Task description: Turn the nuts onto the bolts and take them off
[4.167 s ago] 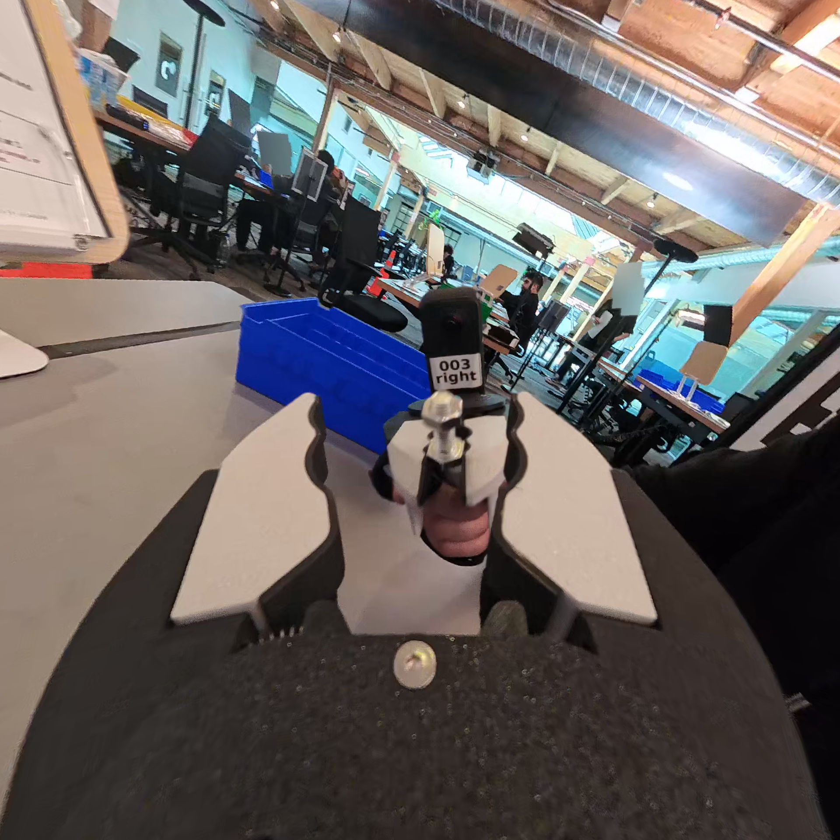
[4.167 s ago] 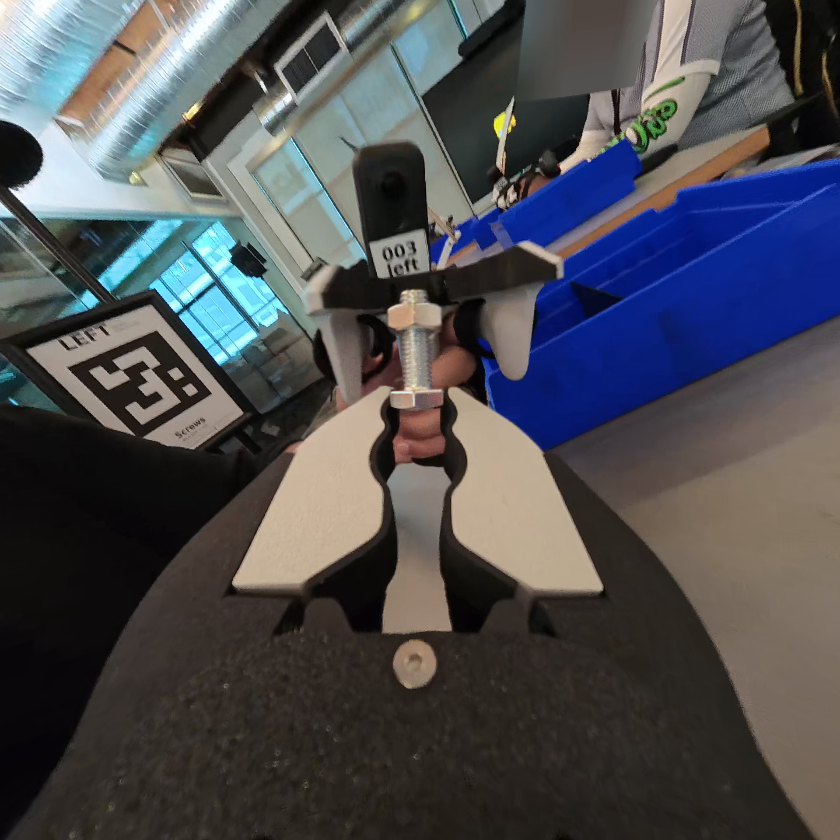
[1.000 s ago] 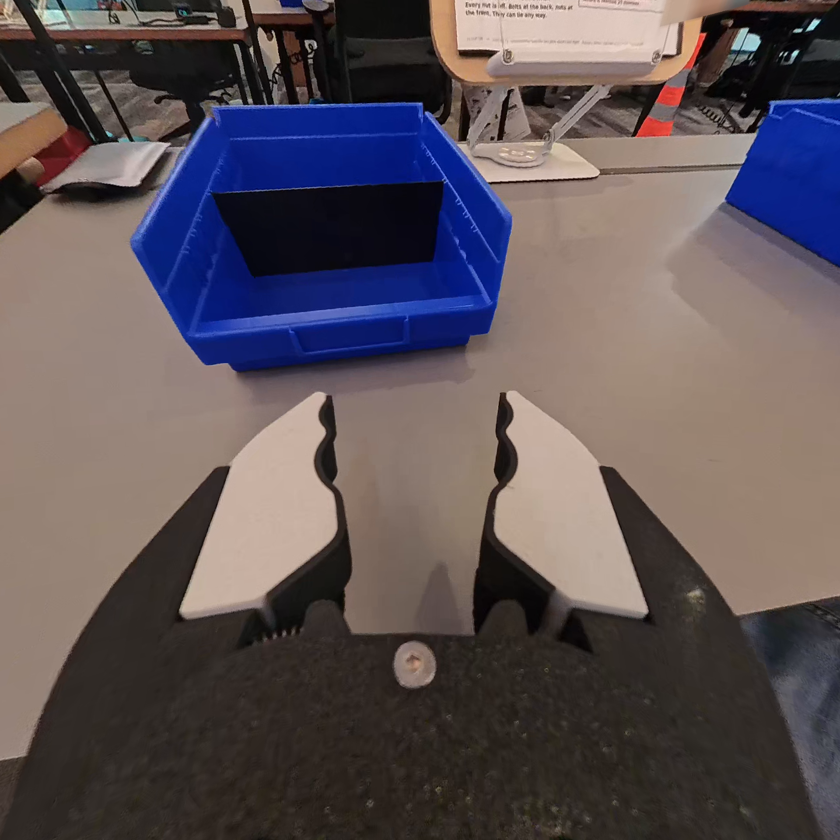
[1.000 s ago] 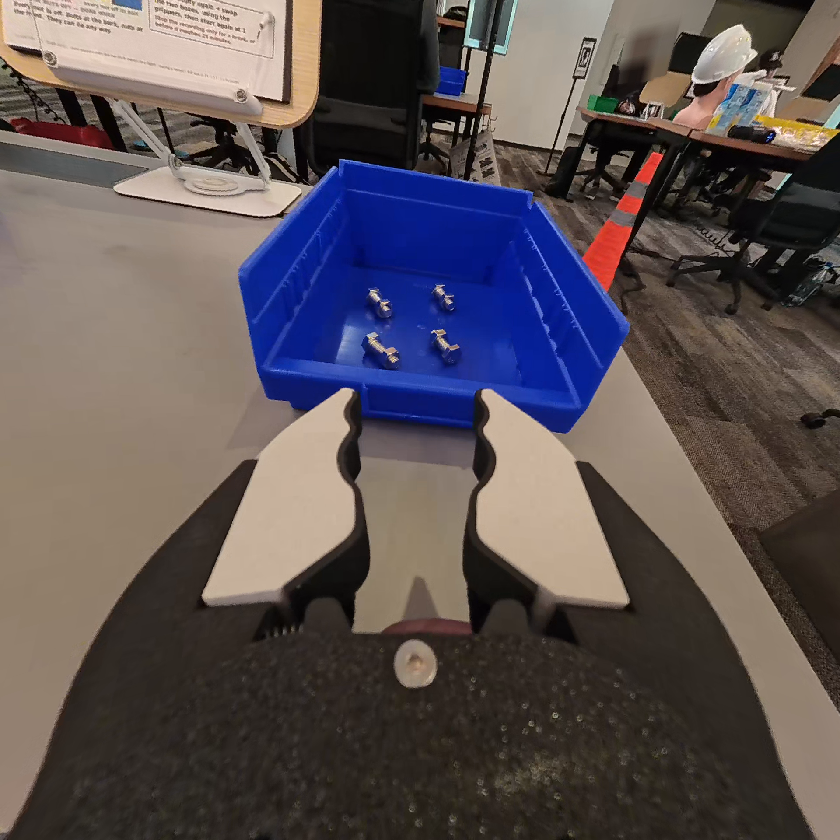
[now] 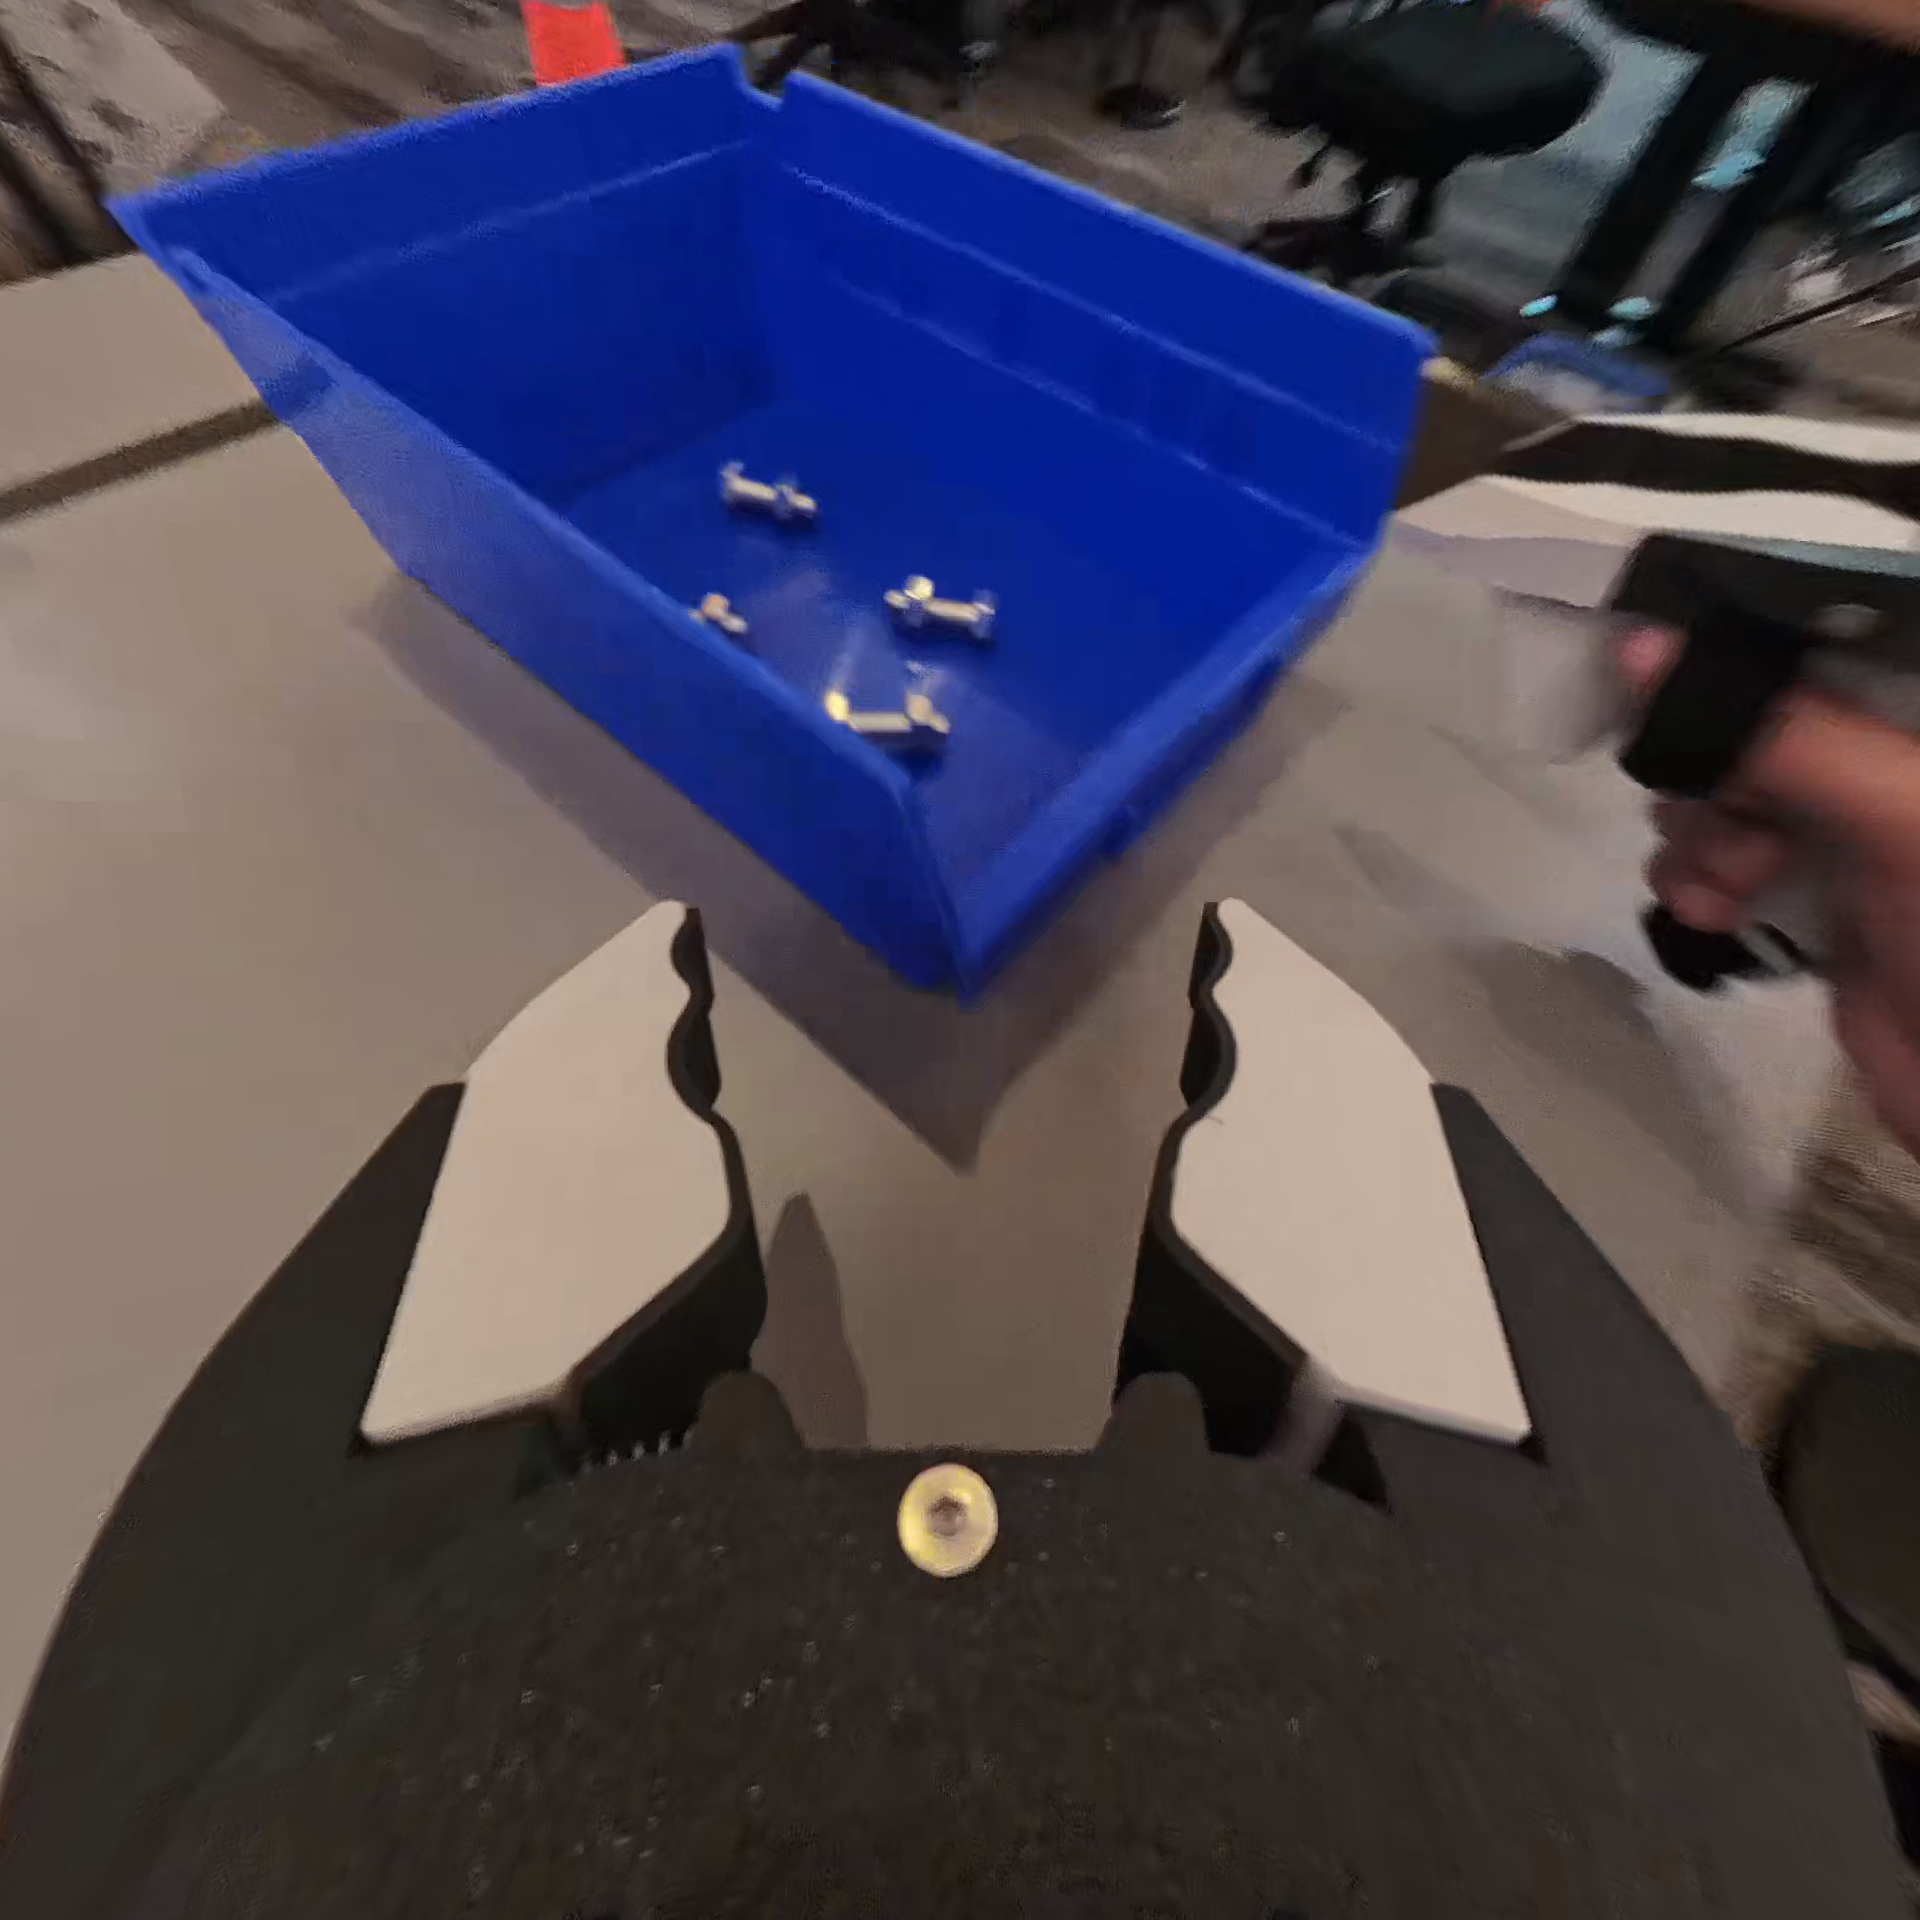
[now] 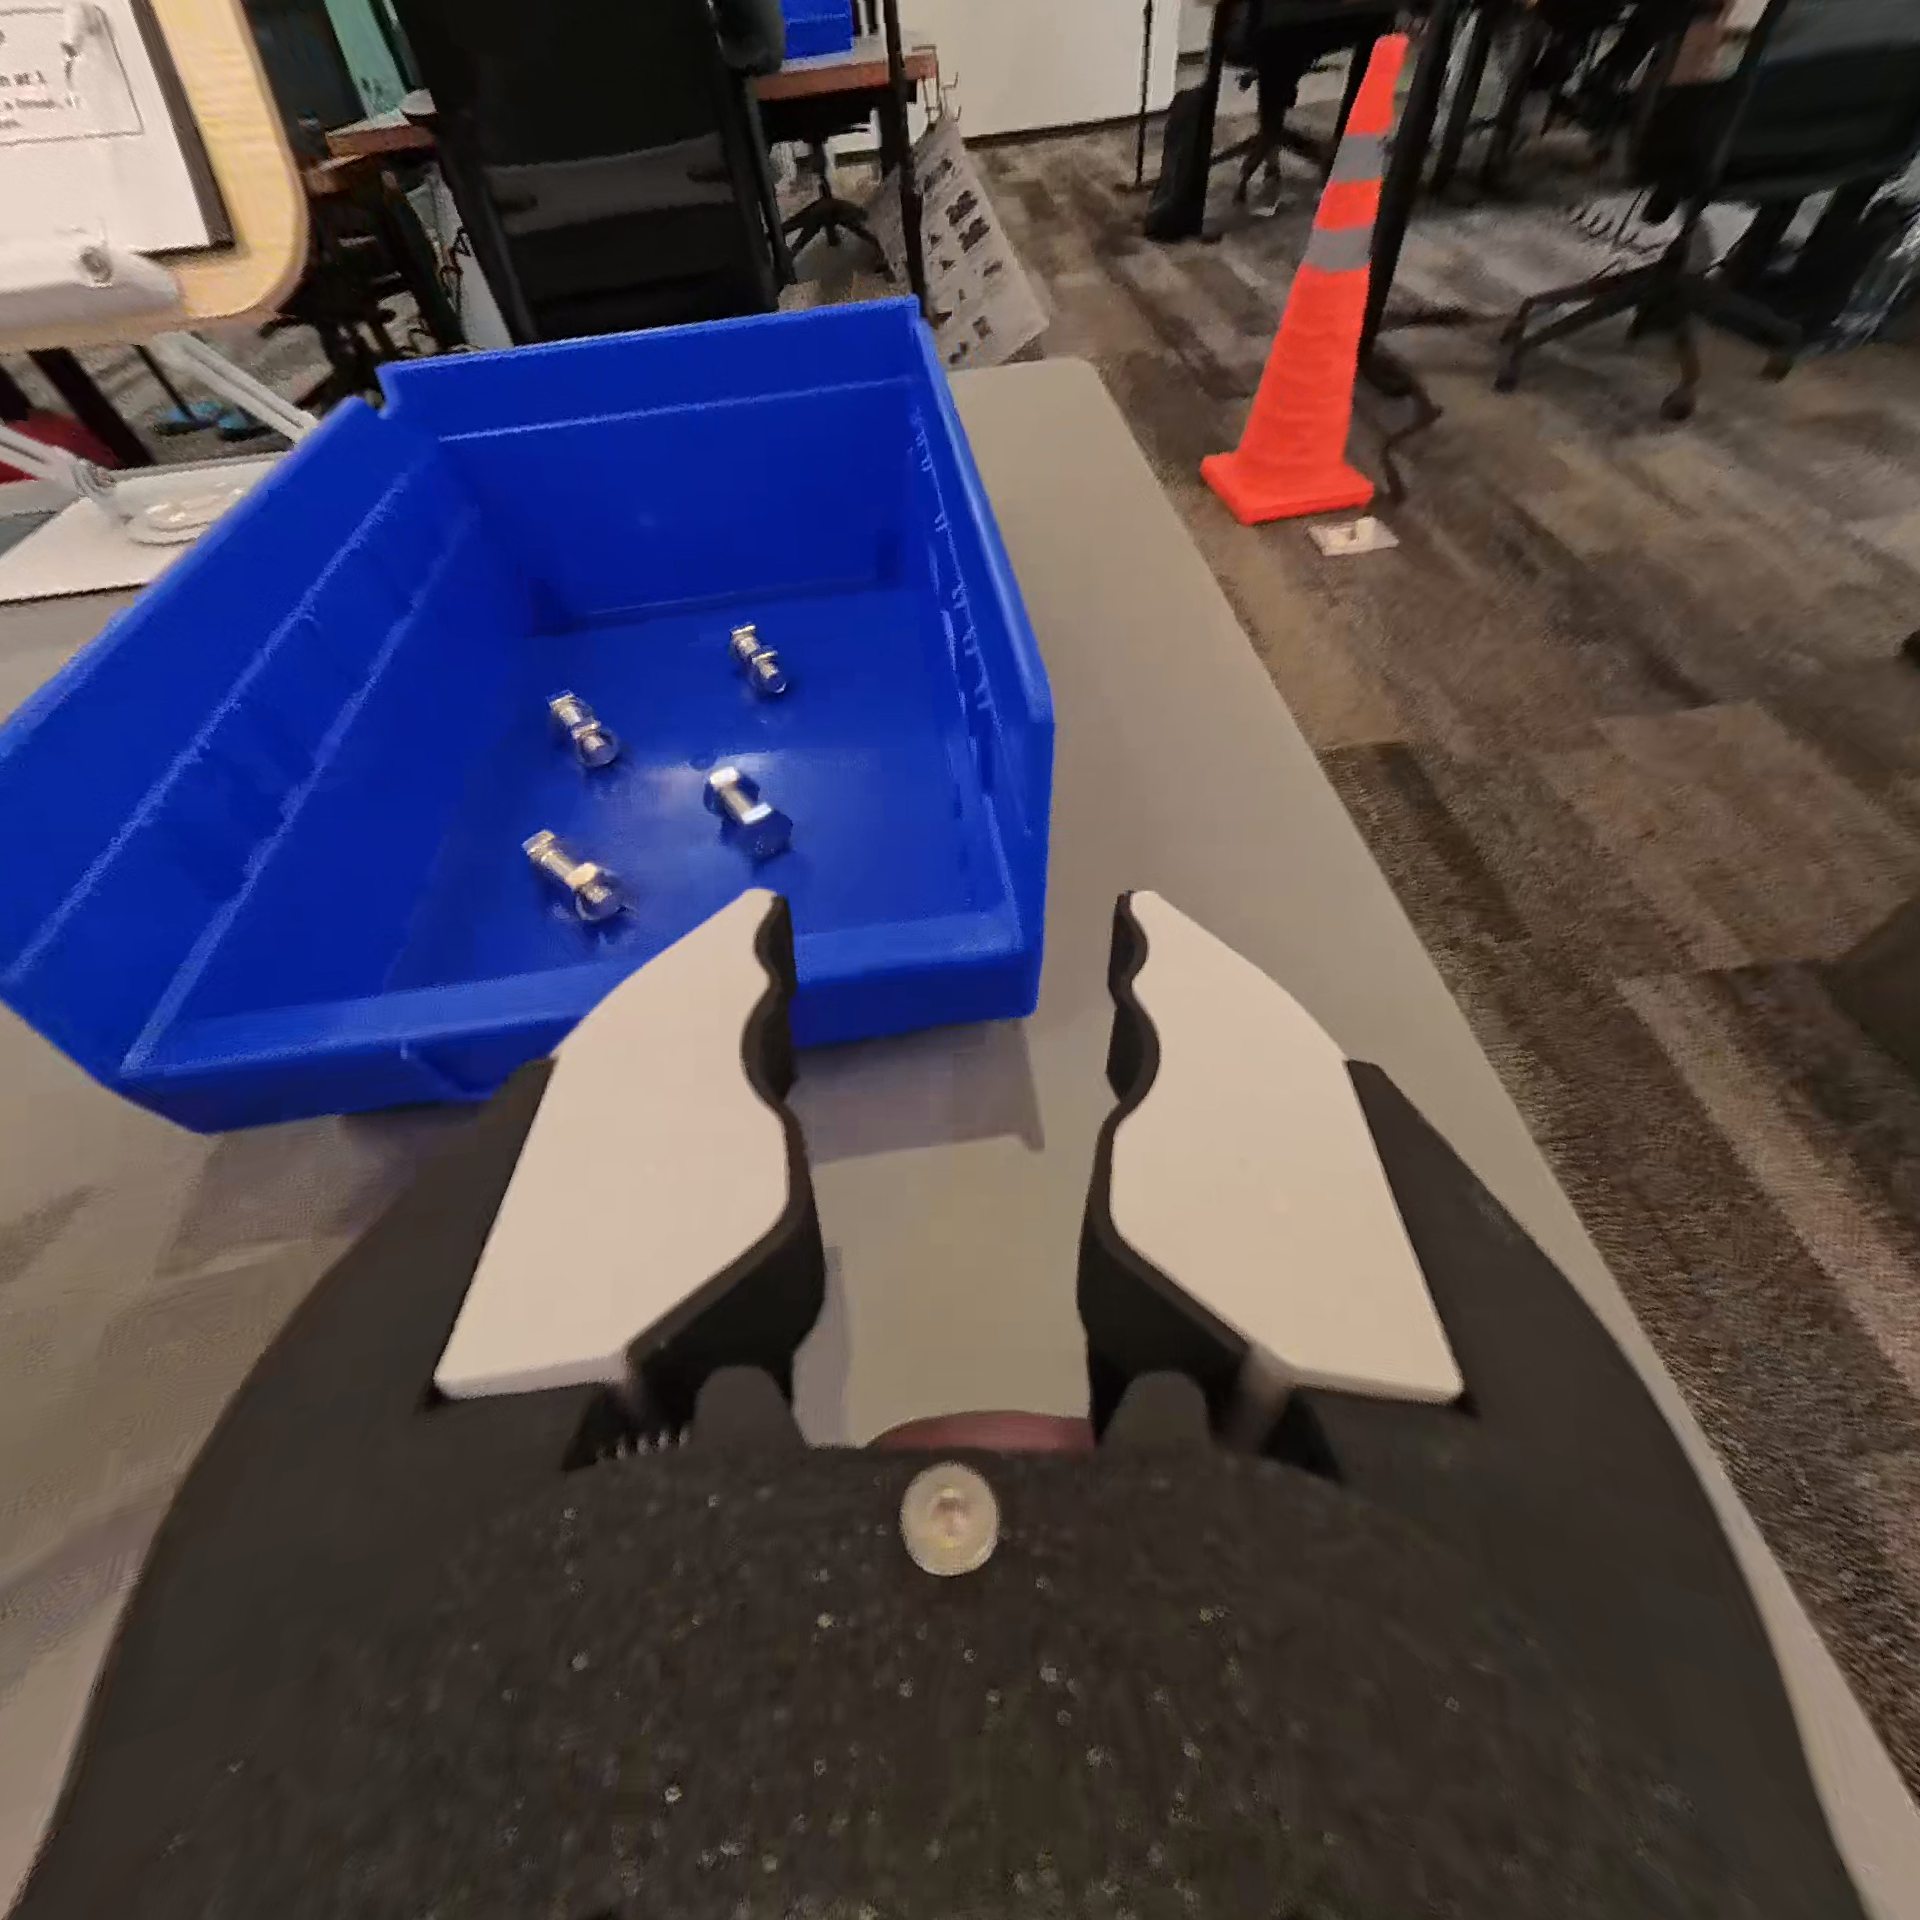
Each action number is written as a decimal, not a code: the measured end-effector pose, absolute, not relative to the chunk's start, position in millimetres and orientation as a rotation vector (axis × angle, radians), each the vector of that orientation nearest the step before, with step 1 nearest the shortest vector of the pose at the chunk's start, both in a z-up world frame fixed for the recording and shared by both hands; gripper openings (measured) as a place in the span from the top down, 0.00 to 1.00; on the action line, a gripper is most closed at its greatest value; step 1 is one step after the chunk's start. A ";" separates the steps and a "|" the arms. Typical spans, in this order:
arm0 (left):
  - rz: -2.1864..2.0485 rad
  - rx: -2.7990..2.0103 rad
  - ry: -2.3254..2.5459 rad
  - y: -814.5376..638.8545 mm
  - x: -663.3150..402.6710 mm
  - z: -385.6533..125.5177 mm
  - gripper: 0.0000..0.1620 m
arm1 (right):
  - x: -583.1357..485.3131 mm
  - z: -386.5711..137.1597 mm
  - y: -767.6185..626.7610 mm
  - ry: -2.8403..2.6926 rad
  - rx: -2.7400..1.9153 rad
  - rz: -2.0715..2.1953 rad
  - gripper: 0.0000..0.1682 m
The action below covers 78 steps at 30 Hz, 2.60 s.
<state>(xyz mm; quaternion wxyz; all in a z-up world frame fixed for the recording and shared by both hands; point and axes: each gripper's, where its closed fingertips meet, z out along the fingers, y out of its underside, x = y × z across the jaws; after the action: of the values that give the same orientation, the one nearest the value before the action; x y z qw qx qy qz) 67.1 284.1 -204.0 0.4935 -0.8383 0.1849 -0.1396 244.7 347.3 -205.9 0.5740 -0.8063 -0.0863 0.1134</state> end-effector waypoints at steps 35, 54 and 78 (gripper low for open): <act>0.130 -2.042 -0.295 208.5 -245.1 -208.2 0.98 | -73.0 -196.2 291.2 -0.337 -1.886 0.488 0.98; -0.109 -1.907 -0.150 64.6 -409.3 -164.9 0.57 | -152.2 -158.5 125.7 -0.983 -1.584 0.916 0.72; 0.203 -2.052 -0.505 12.9 -458.5 -218.8 0.97 | -317.5 -229.2 104.0 -0.959 -1.816 0.625 0.59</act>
<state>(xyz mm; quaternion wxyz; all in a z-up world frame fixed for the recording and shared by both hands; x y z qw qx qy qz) -458.5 12.9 -218.8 0.4874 -0.8440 -0.2077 0.0836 -317.5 104.0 -229.2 0.4770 -0.7435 -0.3927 0.2558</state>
